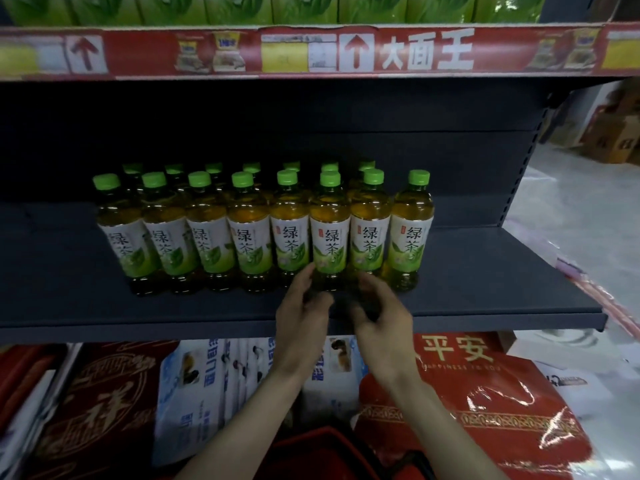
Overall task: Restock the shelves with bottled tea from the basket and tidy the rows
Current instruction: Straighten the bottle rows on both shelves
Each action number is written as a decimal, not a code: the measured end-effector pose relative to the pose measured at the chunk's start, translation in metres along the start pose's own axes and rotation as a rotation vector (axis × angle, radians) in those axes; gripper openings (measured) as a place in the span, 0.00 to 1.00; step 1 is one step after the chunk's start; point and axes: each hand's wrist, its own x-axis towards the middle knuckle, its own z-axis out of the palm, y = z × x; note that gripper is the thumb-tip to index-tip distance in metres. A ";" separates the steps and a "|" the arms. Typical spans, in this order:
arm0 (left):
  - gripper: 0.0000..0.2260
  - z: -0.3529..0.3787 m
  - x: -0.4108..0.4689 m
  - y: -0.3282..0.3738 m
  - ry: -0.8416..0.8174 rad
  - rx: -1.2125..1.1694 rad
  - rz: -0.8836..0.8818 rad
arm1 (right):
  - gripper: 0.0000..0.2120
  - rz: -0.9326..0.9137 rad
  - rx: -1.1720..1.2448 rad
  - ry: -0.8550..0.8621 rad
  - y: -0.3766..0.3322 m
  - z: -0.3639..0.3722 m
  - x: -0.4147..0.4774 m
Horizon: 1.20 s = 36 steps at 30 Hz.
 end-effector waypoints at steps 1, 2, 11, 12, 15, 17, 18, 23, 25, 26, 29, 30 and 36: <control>0.23 -0.002 0.001 0.001 -0.041 -0.005 -0.004 | 0.26 0.012 0.011 -0.046 -0.002 0.008 -0.001; 0.23 -0.002 0.003 0.002 -0.076 -0.015 -0.007 | 0.28 0.020 0.017 -0.080 -0.005 0.013 -0.001; 0.28 -0.004 0.013 -0.005 -0.199 -0.023 -0.007 | 0.32 0.045 -0.101 -0.193 -0.022 0.025 0.006; 0.28 -0.005 0.014 -0.005 -0.211 -0.032 -0.005 | 0.32 0.036 -0.116 -0.198 -0.024 0.025 0.005; 0.30 -0.010 0.017 -0.005 -0.235 -0.035 0.003 | 0.31 0.023 -0.106 -0.181 -0.026 0.029 0.003; 0.26 -0.018 0.014 -0.006 -0.185 -0.042 0.022 | 0.29 0.016 -0.077 -0.083 -0.025 0.035 -0.001; 0.24 -0.022 0.013 -0.006 -0.128 -0.048 0.027 | 0.27 0.020 -0.054 -0.017 -0.026 0.040 -0.004; 0.20 -0.048 0.016 -0.002 0.074 -0.109 0.045 | 0.25 0.049 0.070 -0.048 -0.041 0.064 -0.015; 0.20 -0.052 0.020 -0.001 0.052 -0.128 0.023 | 0.27 0.063 0.067 -0.149 -0.046 0.070 -0.010; 0.21 -0.053 0.022 0.000 0.018 -0.129 0.012 | 0.26 0.073 0.061 -0.173 -0.047 0.073 -0.007; 0.22 -0.052 0.026 -0.002 -0.060 -0.117 -0.016 | 0.27 0.090 0.030 -0.199 -0.051 0.077 0.000; 0.23 -0.051 0.027 -0.003 -0.063 -0.122 -0.029 | 0.26 0.092 0.023 -0.207 -0.053 0.078 0.001; 0.23 -0.059 0.030 -0.002 -0.102 -0.126 -0.025 | 0.25 0.122 0.015 -0.195 -0.057 0.083 0.002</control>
